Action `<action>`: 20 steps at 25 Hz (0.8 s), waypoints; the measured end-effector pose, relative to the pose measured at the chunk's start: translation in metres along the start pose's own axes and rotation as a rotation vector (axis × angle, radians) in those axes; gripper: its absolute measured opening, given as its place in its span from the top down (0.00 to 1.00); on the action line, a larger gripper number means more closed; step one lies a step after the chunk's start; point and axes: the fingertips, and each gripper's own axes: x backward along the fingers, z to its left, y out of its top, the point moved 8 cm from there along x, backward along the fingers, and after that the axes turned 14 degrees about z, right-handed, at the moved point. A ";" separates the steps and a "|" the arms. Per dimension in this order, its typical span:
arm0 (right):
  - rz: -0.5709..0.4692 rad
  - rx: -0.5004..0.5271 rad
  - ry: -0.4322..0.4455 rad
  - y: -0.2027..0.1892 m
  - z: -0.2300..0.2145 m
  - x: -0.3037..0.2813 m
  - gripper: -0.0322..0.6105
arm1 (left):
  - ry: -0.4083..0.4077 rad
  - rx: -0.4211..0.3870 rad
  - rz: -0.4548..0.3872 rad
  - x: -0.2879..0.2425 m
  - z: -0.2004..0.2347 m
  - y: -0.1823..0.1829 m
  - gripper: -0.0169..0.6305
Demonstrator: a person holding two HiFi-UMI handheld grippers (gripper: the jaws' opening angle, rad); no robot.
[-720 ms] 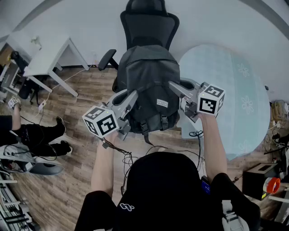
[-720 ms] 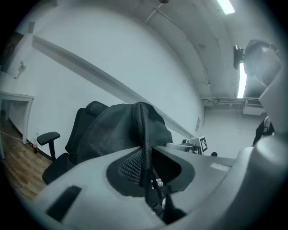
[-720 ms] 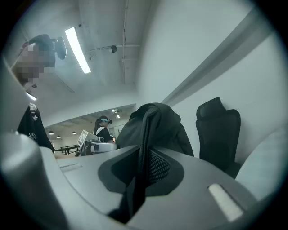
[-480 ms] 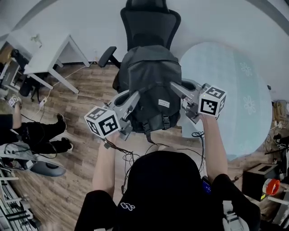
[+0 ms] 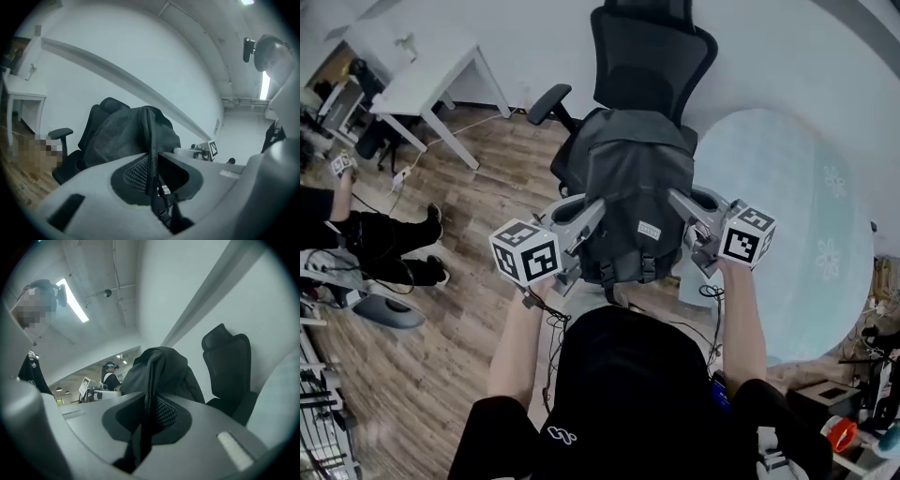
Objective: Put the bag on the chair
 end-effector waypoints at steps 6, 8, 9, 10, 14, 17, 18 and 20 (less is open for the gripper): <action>0.046 -0.063 -0.003 -0.014 -0.024 -0.019 0.89 | 0.019 0.061 0.030 -0.013 0.025 -0.012 0.90; 0.069 -0.089 -0.009 -0.016 -0.045 -0.038 0.89 | 0.008 0.091 0.044 -0.023 0.053 -0.013 0.90; 0.082 -0.102 -0.008 -0.015 -0.056 -0.049 0.89 | 0.005 0.107 0.048 -0.028 0.069 -0.014 0.90; 0.095 -0.115 -0.006 -0.015 -0.068 -0.060 0.89 | 0.005 0.124 0.052 -0.033 0.085 -0.014 0.90; 0.148 -0.173 -0.010 -0.019 -0.111 -0.096 0.89 | -0.010 0.214 0.076 -0.057 0.140 -0.021 0.90; 0.174 -0.226 -0.015 -0.019 -0.148 -0.121 0.89 | -0.017 0.261 0.103 -0.080 0.180 -0.017 0.90; 0.178 -0.253 -0.013 -0.018 -0.161 -0.130 0.89 | -0.017 0.273 0.115 -0.086 0.194 -0.013 0.90; 0.178 -0.313 -0.009 -0.016 -0.185 -0.148 0.89 | -0.016 0.289 0.148 -0.099 0.222 -0.003 0.90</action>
